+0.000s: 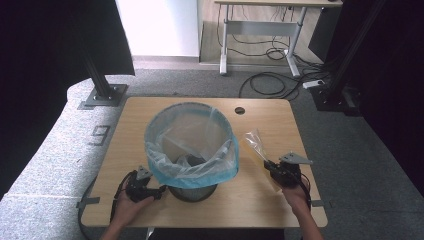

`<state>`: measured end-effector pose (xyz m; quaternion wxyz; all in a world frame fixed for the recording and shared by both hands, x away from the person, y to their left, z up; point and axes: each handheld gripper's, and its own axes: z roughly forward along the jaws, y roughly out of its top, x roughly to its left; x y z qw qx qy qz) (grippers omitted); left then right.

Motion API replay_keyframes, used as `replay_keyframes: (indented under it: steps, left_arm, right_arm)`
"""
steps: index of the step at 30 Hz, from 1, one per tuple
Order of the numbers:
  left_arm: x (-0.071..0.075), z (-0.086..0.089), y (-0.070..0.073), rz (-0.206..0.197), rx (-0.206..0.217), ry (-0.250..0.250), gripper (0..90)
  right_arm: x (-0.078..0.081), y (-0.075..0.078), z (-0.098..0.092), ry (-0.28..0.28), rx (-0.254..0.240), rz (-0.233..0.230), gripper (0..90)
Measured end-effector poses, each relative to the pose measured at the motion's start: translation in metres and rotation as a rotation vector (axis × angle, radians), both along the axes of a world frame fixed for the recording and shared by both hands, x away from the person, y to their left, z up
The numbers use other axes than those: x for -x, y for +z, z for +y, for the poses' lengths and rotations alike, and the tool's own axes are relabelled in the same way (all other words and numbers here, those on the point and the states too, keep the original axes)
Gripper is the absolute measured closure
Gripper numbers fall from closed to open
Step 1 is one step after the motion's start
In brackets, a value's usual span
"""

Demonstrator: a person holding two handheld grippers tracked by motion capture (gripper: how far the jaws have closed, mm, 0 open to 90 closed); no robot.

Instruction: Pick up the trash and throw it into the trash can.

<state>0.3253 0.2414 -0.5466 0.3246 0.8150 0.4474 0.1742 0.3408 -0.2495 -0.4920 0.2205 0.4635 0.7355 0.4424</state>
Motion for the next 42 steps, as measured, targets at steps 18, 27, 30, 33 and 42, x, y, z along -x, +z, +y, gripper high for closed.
replay_keyframes:
  steps: [18, 27, 30, 33, 42]
  left_arm:
    - [0.0, 0.0, 0.0, 0.003, 0.002, -0.002, 13.6]
    - [0.0, 0.0, 0.0, 0.002, 0.002, -0.004, 13.6]
    - [0.0, 0.0, 0.0, 0.002, 0.002, -0.004, 13.6]
    - [0.0, 0.0, 0.0, 0.002, 0.002, -0.004, 13.6]
    - [-0.001, 0.0, 0.0, 0.002, 0.001, -0.005, 13.6]
  right_arm:
    - [0.011, 0.036, -0.028, -0.021, -0.071, -0.098, 84.2]
    - [0.016, 0.049, -0.026, 0.001, -0.078, -0.136, 84.2]
    - [0.018, 0.054, -0.026, 0.004, -0.084, -0.151, 84.2]
    - [0.019, 0.057, -0.026, 0.002, -0.092, -0.161, 84.2]
    - [0.023, 0.073, -0.025, 0.013, -0.113, -0.205, 84.2]
